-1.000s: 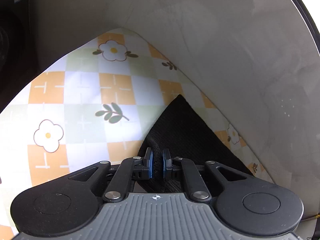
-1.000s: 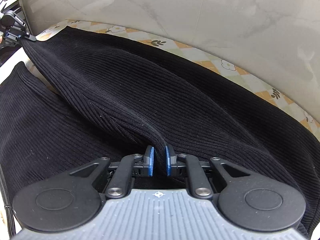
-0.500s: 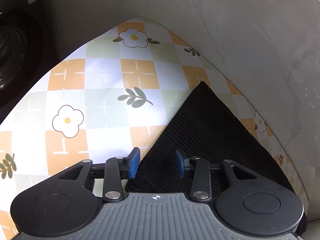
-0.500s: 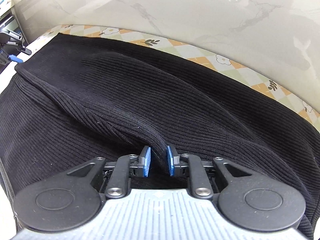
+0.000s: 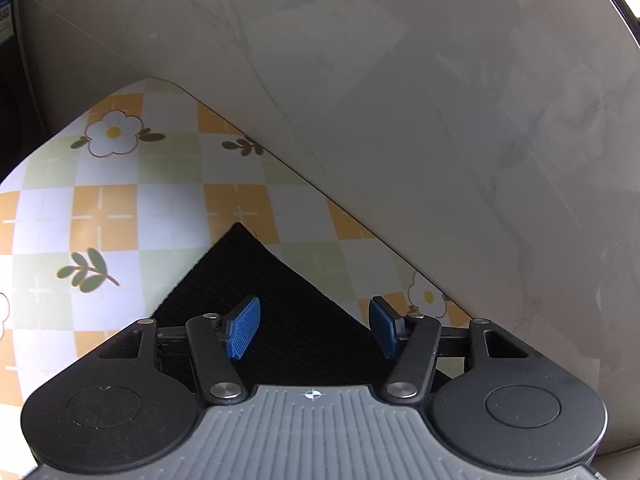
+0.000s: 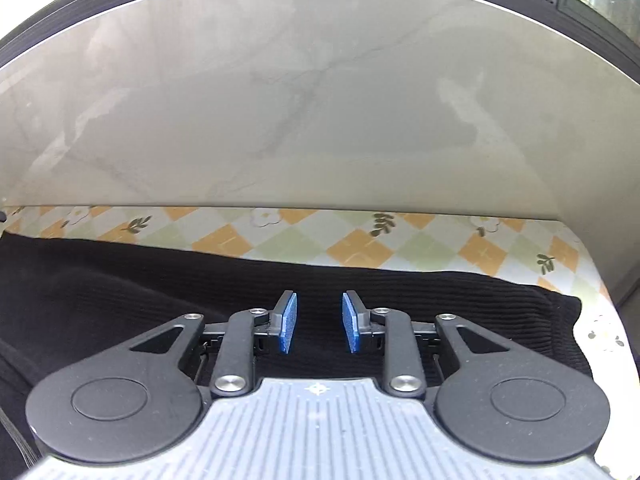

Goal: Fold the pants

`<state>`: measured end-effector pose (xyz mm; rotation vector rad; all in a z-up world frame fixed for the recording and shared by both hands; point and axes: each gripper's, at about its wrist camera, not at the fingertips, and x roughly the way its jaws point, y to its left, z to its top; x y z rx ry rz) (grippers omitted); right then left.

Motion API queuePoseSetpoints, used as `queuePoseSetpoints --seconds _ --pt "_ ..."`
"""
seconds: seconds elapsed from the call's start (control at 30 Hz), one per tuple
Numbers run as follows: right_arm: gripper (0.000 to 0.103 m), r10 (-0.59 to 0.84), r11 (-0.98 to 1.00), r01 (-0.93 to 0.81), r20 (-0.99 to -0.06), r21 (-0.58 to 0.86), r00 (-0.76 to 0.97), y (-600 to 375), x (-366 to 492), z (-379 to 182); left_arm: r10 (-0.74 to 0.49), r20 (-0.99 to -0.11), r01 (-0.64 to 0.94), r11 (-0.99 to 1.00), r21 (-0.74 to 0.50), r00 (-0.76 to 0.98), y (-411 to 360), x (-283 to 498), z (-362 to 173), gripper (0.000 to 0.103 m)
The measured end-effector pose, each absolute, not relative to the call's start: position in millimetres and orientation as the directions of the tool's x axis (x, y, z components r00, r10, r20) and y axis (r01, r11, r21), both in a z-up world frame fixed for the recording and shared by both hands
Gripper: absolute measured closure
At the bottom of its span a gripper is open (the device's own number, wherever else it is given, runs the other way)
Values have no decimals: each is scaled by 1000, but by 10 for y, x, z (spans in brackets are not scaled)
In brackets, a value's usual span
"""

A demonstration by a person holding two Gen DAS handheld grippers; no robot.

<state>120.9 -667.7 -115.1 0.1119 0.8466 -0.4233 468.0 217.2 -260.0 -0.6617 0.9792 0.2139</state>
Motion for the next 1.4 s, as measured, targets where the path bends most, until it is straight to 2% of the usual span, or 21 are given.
queuePoseSetpoints --seconds 0.13,0.3,0.5,0.7,0.77,0.8,0.87,1.0,1.03,1.1,1.13,1.2,1.33,1.37,1.4 --pt "71 -380 881 458 -750 -116 542 -7007 1222 -1293 -226 -826 -384 801 -459 516 1654 4822 -2713 41" --pt "71 -481 813 556 -736 -171 477 -7418 919 -1365 -275 -841 -308 841 -445 466 1043 4810 -2785 41" --pt "71 -582 709 682 -694 -180 423 -8054 463 -1214 -243 -843 -260 879 -401 479 416 4789 -2768 42" --pt "63 -585 666 732 -710 -144 392 -8622 355 -1327 -176 -874 -320 883 -344 453 -65 4869 -2853 42" --pt "54 -554 676 729 -727 -107 406 -8720 355 -1409 -131 -876 -322 896 -305 463 -226 4877 -2825 42" --pt "46 -530 685 724 -739 -85 415 -8750 361 -1446 -113 -879 -316 905 -284 463 -296 4895 -2820 42" --pt "43 -484 707 705 -760 -47 434 -8787 387 -1529 -85 -885 -318 914 -252 458 -370 4918 -2814 42" --pt "23 -481 698 713 -779 -63 402 -8878 456 -1658 -35 -893 -314 929 -195 449 -550 4942 -2807 42" --pt "23 -468 699 714 -789 -54 398 -8915 474 -1690 -22 -894 -311 933 -178 447 -577 4943 -2795 42" --pt "23 -432 700 714 -815 -32 387 -8965 508 -1741 -1 -896 -309 939 -153 443 -566 4928 -2753 42" --pt "29 -410 705 709 -825 -16 390 -8971 524 -1752 10 -897 -309 940 -142 442 -550 4898 -2709 41" --pt "31 -404 719 695 -831 -30 382 -8954 567 -1780 29 -898 -307 944 -119 438 -568 4926 -2725 41" --pt "51 -427 761 642 -818 -96 384 -8846 569 -1743 72 -897 -292 954 -66 437 -659 4934 -2750 40" --pt "53 -464 764 632 -791 -129 399 -8783 549 -1689 83 -895 -290 956 -53 437 -683 4935 -2754 40" --pt "61 -504 765 626 -745 -151 437 -8712 510 -1604 94 -894 -291 956 -42 439 -705 4931 -2752 39"
